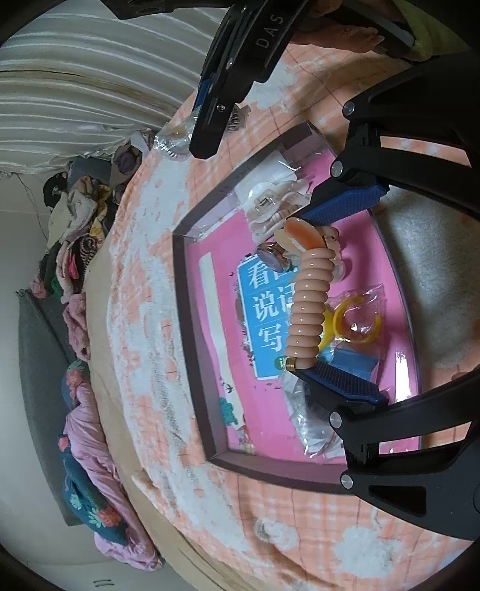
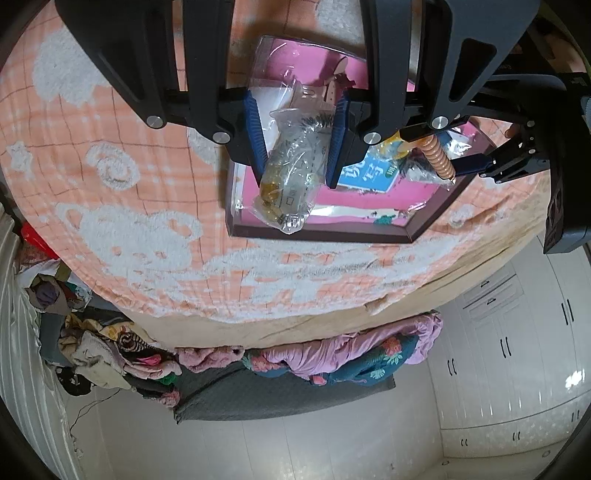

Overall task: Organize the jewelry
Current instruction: 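Lower the hair tie into the box with the left gripper while the right drops the clear bag in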

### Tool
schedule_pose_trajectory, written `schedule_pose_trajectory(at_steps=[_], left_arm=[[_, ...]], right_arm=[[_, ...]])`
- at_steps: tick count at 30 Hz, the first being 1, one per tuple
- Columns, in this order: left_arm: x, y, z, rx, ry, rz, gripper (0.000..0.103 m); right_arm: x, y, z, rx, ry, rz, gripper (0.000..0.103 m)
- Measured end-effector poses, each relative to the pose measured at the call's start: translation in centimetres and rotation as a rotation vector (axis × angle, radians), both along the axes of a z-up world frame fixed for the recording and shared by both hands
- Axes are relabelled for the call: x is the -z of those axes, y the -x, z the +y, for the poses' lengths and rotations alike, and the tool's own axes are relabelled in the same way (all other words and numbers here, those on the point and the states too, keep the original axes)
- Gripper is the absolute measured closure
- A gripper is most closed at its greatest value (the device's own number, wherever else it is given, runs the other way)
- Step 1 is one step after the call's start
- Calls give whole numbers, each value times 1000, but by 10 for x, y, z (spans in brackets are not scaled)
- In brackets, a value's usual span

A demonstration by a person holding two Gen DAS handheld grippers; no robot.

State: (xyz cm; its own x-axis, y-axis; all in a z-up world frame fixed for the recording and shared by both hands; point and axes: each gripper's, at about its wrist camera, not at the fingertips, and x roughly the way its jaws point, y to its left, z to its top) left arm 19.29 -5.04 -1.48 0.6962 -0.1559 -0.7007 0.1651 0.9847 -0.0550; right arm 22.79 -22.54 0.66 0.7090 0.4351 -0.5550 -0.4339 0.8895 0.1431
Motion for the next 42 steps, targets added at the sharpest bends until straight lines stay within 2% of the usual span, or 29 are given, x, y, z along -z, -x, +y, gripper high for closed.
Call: schedule_pose_trajectory(at_steps=[21,22,24,28,30,42], left_arm=[[24,-4,5,-16,3,53,39],[24,-4,5,-16,4,54,39],[24,-4,5,-17,2,53,39],[24,-4,6,-17,2,53,38],[23,-4,6,-19,4,52,37],[3,4,8,-27,6,17,23]], right_arm=[[33,-13,7,-7,0,108,70],[33,-12,7,-9,0,107,68],[31,-11,5,-3,-1,99,53],[24,-4,1,5,-4,79,49],[17,2,-2,12,-10,62,41],[-23,47,-16,22,-43,-34,16]])
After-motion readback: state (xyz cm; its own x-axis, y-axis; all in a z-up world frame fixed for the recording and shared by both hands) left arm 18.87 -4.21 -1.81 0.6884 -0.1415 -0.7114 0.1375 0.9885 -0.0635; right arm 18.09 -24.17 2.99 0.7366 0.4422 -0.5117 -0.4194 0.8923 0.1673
